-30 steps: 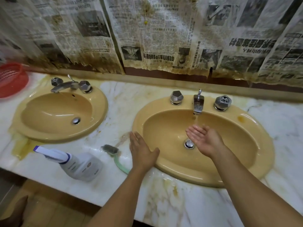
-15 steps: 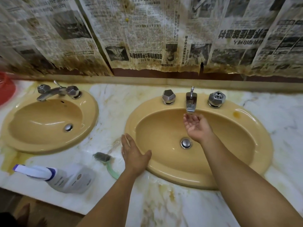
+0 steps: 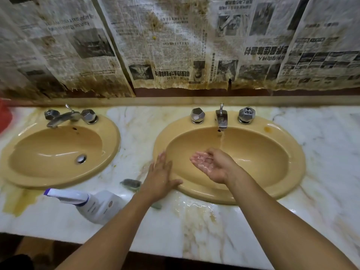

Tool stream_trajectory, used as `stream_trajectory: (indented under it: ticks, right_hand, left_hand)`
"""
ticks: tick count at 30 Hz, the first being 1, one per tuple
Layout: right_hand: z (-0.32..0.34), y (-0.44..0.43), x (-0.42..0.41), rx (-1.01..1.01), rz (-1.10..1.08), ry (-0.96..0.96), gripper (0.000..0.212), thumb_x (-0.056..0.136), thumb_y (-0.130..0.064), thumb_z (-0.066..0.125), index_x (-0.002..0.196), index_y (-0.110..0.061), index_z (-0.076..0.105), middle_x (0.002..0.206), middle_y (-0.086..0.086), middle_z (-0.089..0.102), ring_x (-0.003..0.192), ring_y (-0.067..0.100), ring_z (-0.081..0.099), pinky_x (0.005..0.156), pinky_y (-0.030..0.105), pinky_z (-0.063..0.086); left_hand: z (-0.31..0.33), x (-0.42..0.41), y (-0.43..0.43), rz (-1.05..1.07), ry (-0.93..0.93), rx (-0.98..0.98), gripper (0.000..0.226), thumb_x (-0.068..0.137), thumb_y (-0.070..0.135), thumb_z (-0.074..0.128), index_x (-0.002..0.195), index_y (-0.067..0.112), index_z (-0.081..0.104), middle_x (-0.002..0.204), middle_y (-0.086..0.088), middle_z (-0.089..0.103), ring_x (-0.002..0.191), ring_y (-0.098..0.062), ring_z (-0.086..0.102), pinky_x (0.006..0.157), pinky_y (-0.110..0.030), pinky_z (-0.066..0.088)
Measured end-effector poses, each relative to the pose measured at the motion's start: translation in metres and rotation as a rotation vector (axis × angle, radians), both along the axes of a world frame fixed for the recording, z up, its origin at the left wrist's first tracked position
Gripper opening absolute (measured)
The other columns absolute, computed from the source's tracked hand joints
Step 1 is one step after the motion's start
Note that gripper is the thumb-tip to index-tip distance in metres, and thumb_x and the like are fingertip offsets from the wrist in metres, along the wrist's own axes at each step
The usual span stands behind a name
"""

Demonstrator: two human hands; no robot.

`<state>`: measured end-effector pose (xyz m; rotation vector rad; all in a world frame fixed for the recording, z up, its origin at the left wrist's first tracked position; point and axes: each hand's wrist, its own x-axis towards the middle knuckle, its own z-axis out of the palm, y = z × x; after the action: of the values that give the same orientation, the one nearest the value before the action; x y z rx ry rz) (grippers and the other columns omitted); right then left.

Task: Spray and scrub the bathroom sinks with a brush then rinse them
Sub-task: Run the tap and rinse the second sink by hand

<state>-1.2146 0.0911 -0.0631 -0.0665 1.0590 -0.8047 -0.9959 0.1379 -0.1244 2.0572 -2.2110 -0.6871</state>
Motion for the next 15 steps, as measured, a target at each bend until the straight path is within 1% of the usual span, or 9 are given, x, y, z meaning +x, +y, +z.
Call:
stream_trajectory:
  ticks: [3,5,6,8,10,11,13,14,15]
  right_hand:
    - [0.007,0.019,0.021,0.007,0.059,0.017,0.036,0.106,-0.013,0.043,0.098,0.015,0.064,0.091,0.027,0.072,0.081,0.039,0.073,0.059,0.039,0.064]
    - [0.009,0.029,0.034,0.001,0.088,0.071,0.037,0.108,-0.014,0.042,0.1,0.016,0.062,0.094,0.029,0.07,0.083,0.041,0.071,0.061,0.041,0.064]
    - [0.01,0.033,0.039,-0.007,0.095,0.111,0.036,0.109,-0.014,0.042,0.1,0.016,0.061,0.095,0.03,0.068,0.084,0.041,0.07,0.066,0.042,0.064]
    - [0.011,0.039,0.048,-0.02,0.096,0.203,0.034,0.109,-0.014,0.045,0.098,0.014,0.06,0.092,0.03,0.067,0.085,0.041,0.07,0.076,0.044,0.062]
    - [0.013,0.044,0.051,-0.046,0.131,0.308,0.035,0.109,-0.018,0.047,0.097,0.012,0.061,0.089,0.027,0.068,0.089,0.039,0.071,0.084,0.045,0.061]
    - [0.014,0.046,0.05,-0.07,0.158,0.371,0.036,0.109,-0.02,0.048,0.097,0.01,0.062,0.089,0.026,0.069,0.091,0.037,0.071,0.087,0.045,0.061]
    - [0.017,0.049,0.041,-0.128,0.175,0.49,0.037,0.109,-0.022,0.047,0.101,0.01,0.064,0.095,0.025,0.071,0.097,0.036,0.072,0.094,0.043,0.059]
    - [0.018,0.051,0.035,-0.153,0.153,0.533,0.036,0.109,-0.021,0.048,0.104,0.011,0.064,0.099,0.026,0.071,0.099,0.036,0.072,0.094,0.042,0.059]
    - [0.019,0.053,0.026,-0.169,0.118,0.567,0.034,0.107,-0.02,0.051,0.106,0.012,0.065,0.102,0.027,0.072,0.1,0.036,0.072,0.093,0.041,0.059]
  left_hand:
    - [0.005,0.022,-0.003,-0.356,-0.103,0.016,0.075,0.097,0.058,0.059,0.16,0.03,0.032,0.174,0.003,0.003,0.159,-0.014,-0.006,0.127,-0.048,-0.002]
    - [0.001,0.028,-0.006,-0.457,-0.103,0.02,0.07,0.097,0.06,0.055,0.157,0.028,0.036,0.168,0.005,0.027,0.159,-0.014,0.007,0.127,-0.055,0.002]
    - [-0.002,0.029,-0.007,-0.485,-0.099,-0.013,0.07,0.096,0.065,0.049,0.153,0.025,0.042,0.161,0.005,0.039,0.158,-0.015,0.015,0.125,-0.06,0.006]
    - [-0.007,0.024,-0.011,-0.523,-0.103,-0.076,0.079,0.089,0.076,0.035,0.143,0.02,0.05,0.143,0.001,0.055,0.149,-0.018,0.033,0.122,-0.065,0.01]
    - [-0.014,0.009,-0.009,-0.592,-0.097,-0.107,0.083,0.086,0.082,0.033,0.143,0.025,0.051,0.133,0.002,0.06,0.134,-0.018,0.047,0.122,-0.06,0.015]
    - [-0.017,-0.001,-0.009,-0.632,-0.089,-0.127,0.081,0.085,0.084,0.037,0.143,0.03,0.051,0.131,0.005,0.063,0.125,-0.018,0.053,0.119,-0.053,0.024]
    - [-0.018,-0.016,-0.011,-0.667,-0.07,-0.152,0.083,0.078,0.09,0.043,0.139,0.035,0.054,0.125,0.009,0.068,0.11,-0.017,0.063,0.099,-0.039,0.041]
    - [-0.016,-0.018,-0.015,-0.662,-0.073,-0.139,0.087,0.073,0.094,0.045,0.135,0.033,0.057,0.12,0.009,0.069,0.106,-0.018,0.064,0.09,-0.036,0.041]
    - [-0.014,-0.017,-0.02,-0.662,-0.085,-0.114,0.09,0.07,0.096,0.047,0.13,0.031,0.061,0.117,0.009,0.069,0.104,-0.018,0.064,0.087,-0.034,0.039]
